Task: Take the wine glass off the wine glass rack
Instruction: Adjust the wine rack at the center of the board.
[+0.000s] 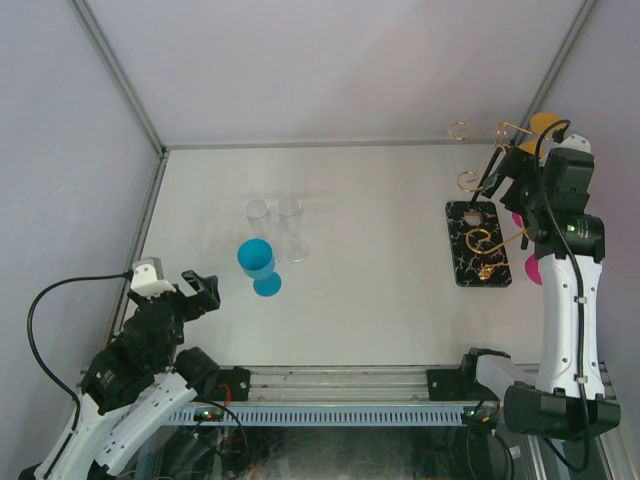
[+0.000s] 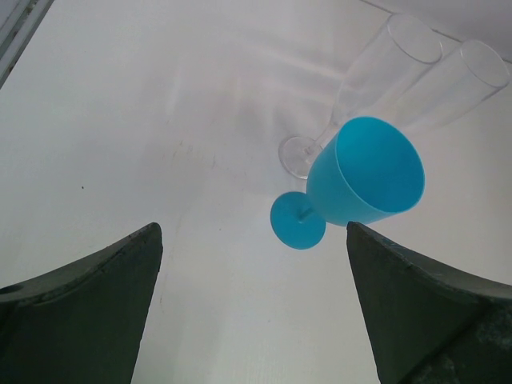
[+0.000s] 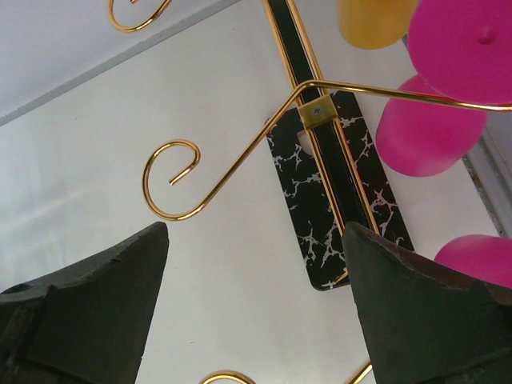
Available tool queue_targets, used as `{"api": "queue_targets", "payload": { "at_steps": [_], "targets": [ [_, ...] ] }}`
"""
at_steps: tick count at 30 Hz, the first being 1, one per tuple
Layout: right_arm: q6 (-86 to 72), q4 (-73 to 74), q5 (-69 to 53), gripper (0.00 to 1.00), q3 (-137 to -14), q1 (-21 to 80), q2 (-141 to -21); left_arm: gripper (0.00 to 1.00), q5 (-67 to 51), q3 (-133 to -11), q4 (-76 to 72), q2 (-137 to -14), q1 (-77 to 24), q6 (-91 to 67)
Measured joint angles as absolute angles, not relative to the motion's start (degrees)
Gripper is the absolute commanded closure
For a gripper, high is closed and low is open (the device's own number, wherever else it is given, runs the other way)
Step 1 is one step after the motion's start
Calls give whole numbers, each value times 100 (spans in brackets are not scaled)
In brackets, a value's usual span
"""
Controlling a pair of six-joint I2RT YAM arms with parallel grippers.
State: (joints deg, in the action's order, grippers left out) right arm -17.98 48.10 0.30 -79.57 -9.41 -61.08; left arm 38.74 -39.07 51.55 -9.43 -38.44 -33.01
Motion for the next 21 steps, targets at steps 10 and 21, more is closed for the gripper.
{"api": "queue_targets", "payload": {
  "at_steps": [10,21],
  "targets": [
    [-1815,4195,110,11,-7959,-1022,-6490,0,3857,-3907,5153,-978,-3844,-3301],
    [-1946,3913,292,12,-7968,-1081,-7030,0,3854,-3907,5155,-980,-3844,-3301]
  ]
}}
